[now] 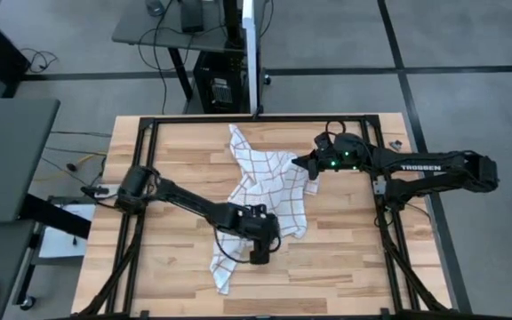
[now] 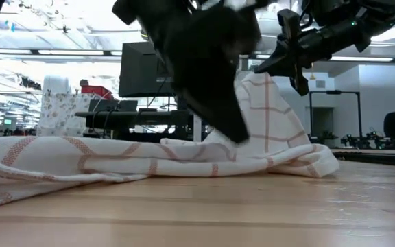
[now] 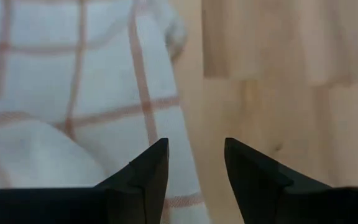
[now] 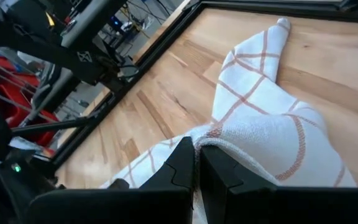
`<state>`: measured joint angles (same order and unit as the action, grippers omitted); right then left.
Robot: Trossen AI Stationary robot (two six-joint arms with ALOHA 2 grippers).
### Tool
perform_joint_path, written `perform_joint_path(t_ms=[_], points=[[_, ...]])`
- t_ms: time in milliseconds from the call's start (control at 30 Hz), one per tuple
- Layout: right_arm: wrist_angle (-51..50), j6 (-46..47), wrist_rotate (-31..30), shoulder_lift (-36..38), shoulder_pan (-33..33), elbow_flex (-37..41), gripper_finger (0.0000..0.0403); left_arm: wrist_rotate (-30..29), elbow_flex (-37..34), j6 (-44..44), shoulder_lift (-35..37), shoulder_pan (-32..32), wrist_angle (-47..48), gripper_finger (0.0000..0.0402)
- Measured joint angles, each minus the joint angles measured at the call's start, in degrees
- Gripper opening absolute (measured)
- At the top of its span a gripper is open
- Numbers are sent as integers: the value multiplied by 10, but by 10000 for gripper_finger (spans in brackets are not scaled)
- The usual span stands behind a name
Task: Roll towel
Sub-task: Roll the white towel
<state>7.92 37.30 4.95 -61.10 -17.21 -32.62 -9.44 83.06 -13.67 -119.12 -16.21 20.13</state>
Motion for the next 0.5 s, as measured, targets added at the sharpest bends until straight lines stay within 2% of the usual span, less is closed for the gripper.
perform_joint_path(t_ms=[267, 333, 433, 500], points=[[-8, -5, 0, 0, 0, 0, 0, -38, 55, -47, -61, -2, 60, 131], [-16, -10, -4, 0, 0, 0, 0, -52, 61, -60, -63, -3, 74, 103], [-38, -17, -29, 0, -5, 0, 0, -61, 75, -70, -65, -8, 110, 25], [-56, -28, -48, 0, -12, 0, 0, -62, 90, -70, -65, -13, 140, 10]])
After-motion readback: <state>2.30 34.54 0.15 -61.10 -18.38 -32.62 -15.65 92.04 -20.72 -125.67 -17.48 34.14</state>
